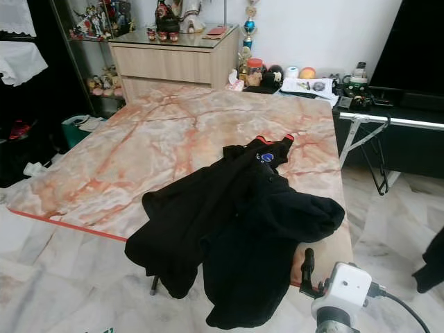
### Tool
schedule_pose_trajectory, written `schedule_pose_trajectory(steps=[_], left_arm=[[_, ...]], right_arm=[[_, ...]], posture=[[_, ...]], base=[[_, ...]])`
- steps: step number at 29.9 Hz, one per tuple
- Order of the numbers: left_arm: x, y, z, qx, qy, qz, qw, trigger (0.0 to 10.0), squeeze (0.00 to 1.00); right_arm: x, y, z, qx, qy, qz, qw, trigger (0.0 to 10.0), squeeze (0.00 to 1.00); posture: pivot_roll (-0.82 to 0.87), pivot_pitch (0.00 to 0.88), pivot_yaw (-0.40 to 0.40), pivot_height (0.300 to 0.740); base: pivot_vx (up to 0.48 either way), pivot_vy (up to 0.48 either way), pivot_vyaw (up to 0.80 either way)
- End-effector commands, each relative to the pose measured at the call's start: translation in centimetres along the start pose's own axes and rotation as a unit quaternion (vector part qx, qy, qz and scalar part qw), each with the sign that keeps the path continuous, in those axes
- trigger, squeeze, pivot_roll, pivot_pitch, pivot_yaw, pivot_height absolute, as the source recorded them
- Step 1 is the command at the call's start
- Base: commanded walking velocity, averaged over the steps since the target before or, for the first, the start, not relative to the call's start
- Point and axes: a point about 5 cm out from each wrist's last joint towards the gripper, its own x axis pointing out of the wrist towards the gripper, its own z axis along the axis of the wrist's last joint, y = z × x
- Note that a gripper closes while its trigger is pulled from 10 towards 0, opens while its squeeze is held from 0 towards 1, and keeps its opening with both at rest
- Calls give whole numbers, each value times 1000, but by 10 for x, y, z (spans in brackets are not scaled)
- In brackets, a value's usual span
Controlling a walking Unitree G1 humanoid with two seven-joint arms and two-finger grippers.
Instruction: Hang hanger
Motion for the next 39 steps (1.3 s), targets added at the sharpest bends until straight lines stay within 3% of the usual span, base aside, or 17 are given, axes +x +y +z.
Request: schedule_pose_trajectory(steps=[1, 6, 13, 14, 17, 26, 32, 39], left_arm=[[-1, 0, -6, 0, 10, 1, 1000, 10000, 0], [-1, -1, -9, 12, 17, 0, 1000, 10000, 0], [-2, 1, -13, 13, 26, 3, 1000, 10000, 0], [-4, 2, -20, 14, 34, 3, 999, 10000, 0], [-6, 3, -27, 16, 43, 3, 999, 10000, 0], [-6, 4, -28, 14, 45, 3, 999, 10000, 0], [-5, 1, -27, 13, 46, 0, 999, 10000, 0], [-5, -3, -26, 10, 46, -3, 999, 10000, 0]], right_arm=[[0, 3, 5, -1, -9, 5, 1000, 10000, 0], [0, 2, 4, 2, -10, 2, 1000, 10000, 0], [2, 1, 1, -2, -6, 0, 1000, 10000, 0], [1, -8, -13, -6, 20, -21, 1000, 10000, 0], [-3, -17, -26, 2, 48, -44, 998, 10000, 0], [1, -16, -34, -7, 54, -42, 998, 10000, 0], [11, -19, -52, -10, 91, -32, 995, 10000, 0], [11, -15, -99, -29, 209, -6, 977, 10000, 0]], posture=[[130, 0, 8, 740], [129, 0, 7, 740], [133, 0, -1, 740], [133, 0, 0, 740], [133, 0, 0, 740], [134, 0, -2, 740], [127, 0, -3, 740], [133, 0, -6, 740]], base=[[0, 0, 0], [0, 0, 0], [0, -470, 0], [0, -480, 0], [0, -480, 0], [0, -480, -281], [0, -480, 0], [0, -480, 0]])
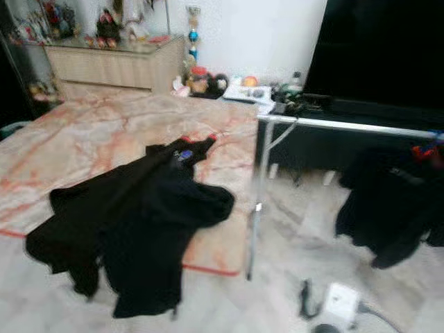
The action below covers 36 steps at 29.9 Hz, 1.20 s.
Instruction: Hang hanger
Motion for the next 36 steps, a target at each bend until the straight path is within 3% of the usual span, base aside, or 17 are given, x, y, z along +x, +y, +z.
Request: schedule_pose_trajectory(steps=[1, 7, 24, 28, 34, 36], left_arm=[[1, -4, 3, 3, -3, -4, 1000, 10000, 0], [1, -3, 3, -2, -3, -3, 1000, 10000, 0], [2, 4, 14, 0, -12, 4, 1000, 10000, 0], [2, 8, 15, 18, -12, 12, 1000, 10000, 0], [1, 18, 21, 30, -24, 34, 999, 10000, 0], [2, 20, 33, 43, -40, 43, 997, 10000, 0]], right_arm=[[1, -7, -9, -16, 25, -6, 1000, 10000, 0], [3, -10, -22, -17, 70, -14, 997, 10000, 0], [8, -4, -19, 0, 59, -14, 998, 10000, 0], [7, -4, -19, 10, 54, -21, 998, 10000, 0], [7, -3, -20, 14, 55, -23, 998, 10000, 0], [7, -3, -19, 15, 54, -24, 998, 10000, 0]], posture=[[134, 0, -6, 740], [145, 0, -13, 740], [148, 0, 1, 740], [145, 0, 18, 740], [147, 0, 20, 740], [148, 0, 19, 740]], base=[[0, -480, 0], [0, -480, 0], [0, -480, 0], [0, -480, 0], [0, 0, 0], [0, 0, 0]])
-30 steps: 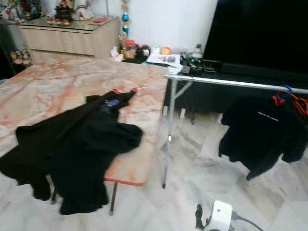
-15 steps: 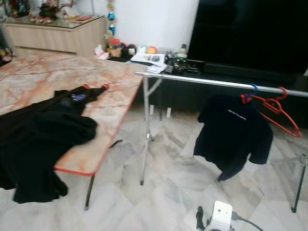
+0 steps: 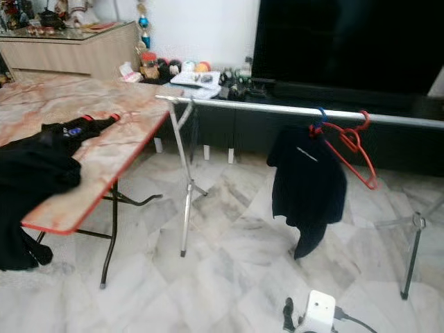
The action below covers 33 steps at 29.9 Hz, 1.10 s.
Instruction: Hang hanger
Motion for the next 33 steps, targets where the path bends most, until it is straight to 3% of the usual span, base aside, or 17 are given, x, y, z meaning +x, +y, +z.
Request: schedule_pose_trajectory(steps=[1, 6, 8, 14, 19, 20, 21, 22, 23, 24, 26, 27, 28, 29, 30, 31, 33], left_arm=[[1, 14, 13, 26, -20, 28, 999, 10000, 0], [2, 23, 40, 55, -63, 55, 995, 10000, 0], [0, 33, 69, 82, -115, 68, 988, 10000, 0], [-18, 35, 147, 142, -278, 48, 949, 10000, 0], [-46, 9, 180, 240, -331, -87, 908, 10000, 0], [-54, 5, 183, 276, -331, -115, 895, 10000, 0], [-67, -3, 187, 327, -325, -159, 873, 10000, 0], [-67, -3, 187, 327, -325, -159, 873, 10000, 0], [-74, -7, 187, 360, -312, -191, 859, 10000, 0], [-76, -8, 187, 369, -305, -198, 855, 10000, 0], [-80, -12, 184, 405, -280, -229, 840, 10000, 0], [-80, -12, 184, 405, -280, -229, 840, 10000, 0], [-84, -15, 185, 415, -270, -243, 834, 10000, 0], [-92, -24, 187, 427, -257, -273, 823, 10000, 0], [-92, -24, 187, 427, -257, -273, 823, 10000, 0], [-97, -33, 192, 433, -260, -293, 811, 10000, 0], [-99, -44, 198, 435, -273, -311, 800, 10000, 0]], right_arm=[[1, 12, 4, 11, -5, 12, 1000, 10000, 0], [4, 11, 11, 7, -15, 9, 1000, 10000, 0], [6, 12, 21, 4, -32, 11, 999, 10000, 0], [13, 18, 49, -51, -73, 47, 995, 10000, 0], [14, 42, 76, -220, -105, 184, 952, 10000, 0], [13, 45, 85, -262, -120, 217, 933, 10000, 0], [10, 51, 100, -309, -140, 275, 899, 10000, 0], [10, 51, 100, -309, -140, 275, 899, 10000, 0], [6, 56, 115, -330, -156, 332, 870, 10000, 0], [3, 58, 120, -338, -164, 352, 858, 10000, 0], [-6, 64, 134, -372, -177, 415, 811, 10000, 0], [-6, 64, 134, -372, -177, 415, 811, 10000, 0], [-10, 67, 142, -398, -177, 442, 784, 10000, 0], [-20, 74, 153, -449, -178, 490, 726, 10000, 0], [-20, 74, 153, -449, -178, 490, 726, 10000, 0], [-30, 83, 160, -473, -177, 529, 682, 10000, 0], [-39, 93, 163, -483, -180, 562, 646, 10000, 0]], posture=[[150, 0, 15, 740], [153, 0, 9, 740], [147, 0, 7, 740], [152, 0, -4, 740], [149, 0, -3, 740], [145, 0, -2, 740], [141, 0, -1, 740], [141, 0, -1, 740], [131, 0, 2, 740], [131, 0, 2, 740], [131, 0, 2, 740], [131, 0, 2, 740], [121, 0, 5, 740], [123, 0, 3, 740], [123, 0, 3, 740], [134, 0, -5, 740], [135, 0, -7, 740]], base=[[0, 0, 0], [0, 0, 0], [0, 0, 0], [0, 0, 0], [0, 0, 0], [0, 0, 0], [0, 0, 0], [0, 0, 0], [0, 0, 0], [0, 0, 0], [0, 0, 0], [0, 0, 0], [0, 0, 0], [0, 0, 0], [0, 0, 0], [0, 0, 0], [0, 0, 0]])
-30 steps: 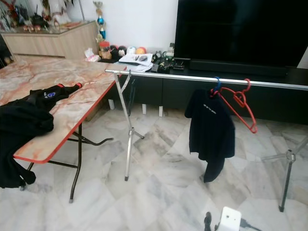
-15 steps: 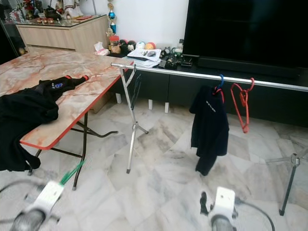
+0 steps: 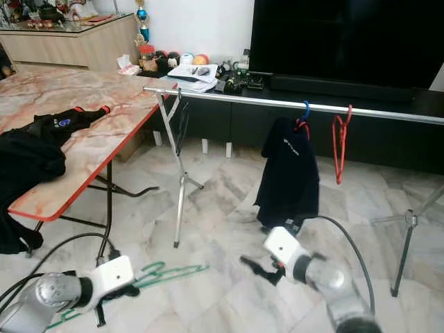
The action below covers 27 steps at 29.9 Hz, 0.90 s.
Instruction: Hang hanger
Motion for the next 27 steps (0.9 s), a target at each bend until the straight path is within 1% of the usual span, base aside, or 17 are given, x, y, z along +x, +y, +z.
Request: schedule_pose_trajectory(steps=[1, 2, 4, 6, 7, 10, 14, 17, 21, 24, 27], left_arm=[[3, 2, 13, 9, -21, -14, 1000, 10000, 0], [6, 0, 26, 16, -35, -28, 999, 10000, 0], [10, 0, 38, 31, -49, -36, 998, 10000, 0], [11, 0, 42, 36, -53, -39, 997, 10000, 0], [17, 0, 54, 44, -65, -48, 996, 10000, 0], [25, -5, 64, 61, -66, -71, 993, 10000, 0], [31, -10, 68, 73, -70, -84, 991, 10000, 0], [34, -12, 70, 73, -72, -89, 991, 10000, 0], [36, -15, 77, 78, -83, -98, 989, 10000, 0], [38, -17, 81, 89, -88, -103, 987, 10000, 0], [39, -18, 85, 100, -94, -104, 985, 10000, 0]], right_arm=[[6, 2, 16, -25, -20, 47, 998, 10000, 0], [11, 7, 29, -39, -40, 96, 994, 10000, 0], [17, 15, 38, -48, -52, 139, 988, 10000, 0], [17, 16, 40, -51, -54, 149, 986, 10000, 0], [22, 19, 42, -61, -49, 158, 984, 10000, 0], [26, 28, 45, -74, -45, 178, 980, 10000, 0], [24, 33, 48, -76, -49, 190, 978, 10000, 0], [21, 30, 45, -88, -34, 180, 979, 10000, 0], [15, 30, 40, -93, -9, 184, 979, 10000, 0], [13, 26, 35, -84, 3, 177, 981, 10000, 0], [12, 27, 30, -77, 12, 181, 980, 10000, 0]], posture=[[135, 0, -7, 740], [134, 0, -10, 740], [133, 0, -12, 740], [138, 0, -17, 740], [145, 0, -26, 740], [142, 0, -27, 740], [131, 0, -27, 740], [127, 0, -32, 740], [129, 0, -41, 740], [128, 0, -44, 740], [132, 0, -46, 740]], base=[[0, 0, 0], [0, 0, 0], [0, 0, 0], [0, 0, 0], [0, 0, 0], [0, 0, 0], [0, 0, 0], [0, 0, 0], [0, 0, 0], [0, 0, 0], [0, 0, 0]])
